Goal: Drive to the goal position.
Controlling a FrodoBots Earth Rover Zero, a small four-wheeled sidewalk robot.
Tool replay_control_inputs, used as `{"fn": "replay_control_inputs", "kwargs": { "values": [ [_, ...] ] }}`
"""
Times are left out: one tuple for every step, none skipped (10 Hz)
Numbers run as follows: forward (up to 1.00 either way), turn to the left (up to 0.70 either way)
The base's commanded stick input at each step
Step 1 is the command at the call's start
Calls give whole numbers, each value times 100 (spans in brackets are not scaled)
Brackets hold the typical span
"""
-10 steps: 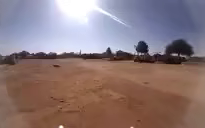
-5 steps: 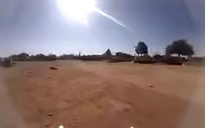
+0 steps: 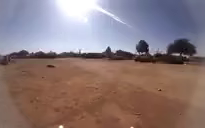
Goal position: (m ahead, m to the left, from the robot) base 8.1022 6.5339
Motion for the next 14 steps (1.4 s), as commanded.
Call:
{"fn": "replay_control_inputs", "kwargs": {
  "values": [
    [70, 0],
    [70, 0],
    [70, 0],
    [70, 0],
    [70, 0],
    [70, 0],
    [70, 0],
    [70, 0],
    [70, 0],
    [70, 0],
    [70, 0],
    [70, 0],
    [70, 0],
    [70, 0]
  ]
}}
